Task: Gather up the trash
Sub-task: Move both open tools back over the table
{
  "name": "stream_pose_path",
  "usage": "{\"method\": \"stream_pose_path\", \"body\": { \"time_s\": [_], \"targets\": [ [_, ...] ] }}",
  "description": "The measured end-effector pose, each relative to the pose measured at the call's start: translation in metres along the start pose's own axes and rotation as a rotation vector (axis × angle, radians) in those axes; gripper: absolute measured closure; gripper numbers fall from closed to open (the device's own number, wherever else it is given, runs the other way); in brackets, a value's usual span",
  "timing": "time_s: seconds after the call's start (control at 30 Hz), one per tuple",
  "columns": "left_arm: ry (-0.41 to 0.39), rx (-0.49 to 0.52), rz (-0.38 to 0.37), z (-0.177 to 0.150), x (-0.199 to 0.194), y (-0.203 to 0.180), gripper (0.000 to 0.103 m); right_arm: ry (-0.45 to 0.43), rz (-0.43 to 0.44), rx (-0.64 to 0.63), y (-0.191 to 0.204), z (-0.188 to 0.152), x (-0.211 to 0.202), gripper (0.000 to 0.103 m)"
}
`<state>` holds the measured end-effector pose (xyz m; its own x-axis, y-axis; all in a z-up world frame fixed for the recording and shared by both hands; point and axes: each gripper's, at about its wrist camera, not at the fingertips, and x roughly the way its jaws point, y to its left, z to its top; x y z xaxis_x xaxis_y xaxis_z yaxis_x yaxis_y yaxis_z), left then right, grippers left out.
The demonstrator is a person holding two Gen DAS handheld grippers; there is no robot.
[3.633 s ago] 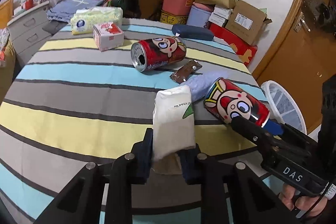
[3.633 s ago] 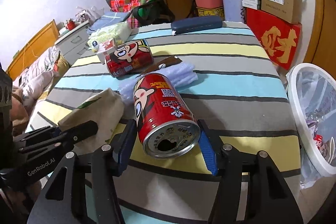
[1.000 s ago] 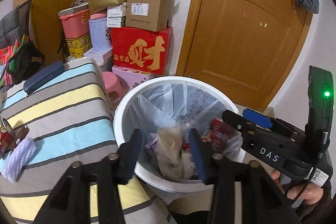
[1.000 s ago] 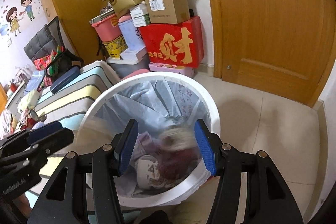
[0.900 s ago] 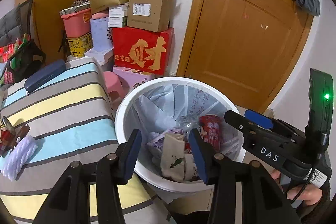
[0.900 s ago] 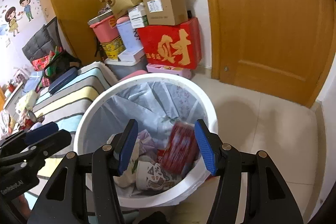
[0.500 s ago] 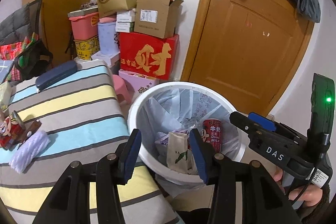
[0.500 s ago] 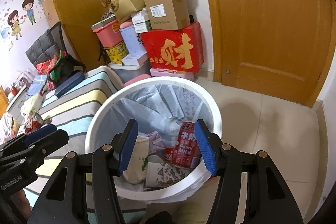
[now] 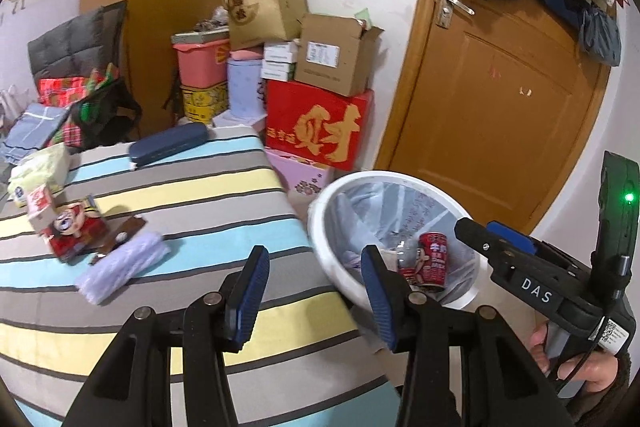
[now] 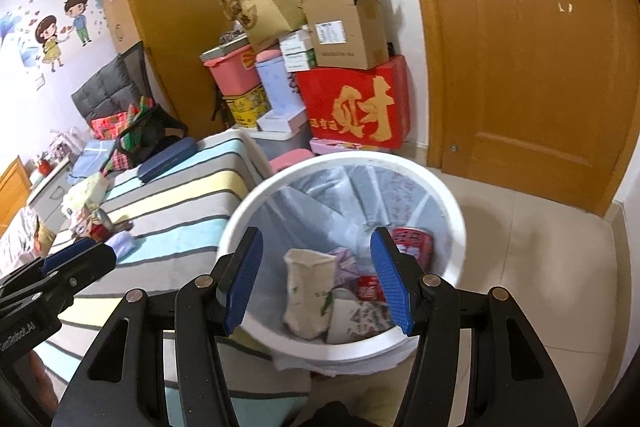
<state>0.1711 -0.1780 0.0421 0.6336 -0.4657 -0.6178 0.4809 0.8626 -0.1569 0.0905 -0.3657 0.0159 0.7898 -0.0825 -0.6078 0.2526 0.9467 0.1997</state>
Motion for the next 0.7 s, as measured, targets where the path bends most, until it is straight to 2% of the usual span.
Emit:
{"method": "stream_pose_path", "body": {
  "time_s": [0.2,0.27,0.37,0.7],
  "targets": [
    [-0.031,-0.024,0.076,-0.01,-0.023,0.031,0.055,0.0,0.05,-0.038,0.029,-0.005,0.001,0.045],
    [-0.035,-0.045,0.075,-0.013,-0.03,0.043,0.054,0.005,0.068,-0.052,0.04,-0.006,0.003,0.045],
    [-0.047,-0.071,0.115,-0.017,-0.041,0.065,0.05,0.01,0.089,-0.068,0.053,-0.008,0.005,0.045],
    [-0.073,-0.18,0.197,-0.037,-0.076,0.139,0.049,0.055,0.158,-0.129,0.102,-0.021,0.016,0.045]
  ]
}}
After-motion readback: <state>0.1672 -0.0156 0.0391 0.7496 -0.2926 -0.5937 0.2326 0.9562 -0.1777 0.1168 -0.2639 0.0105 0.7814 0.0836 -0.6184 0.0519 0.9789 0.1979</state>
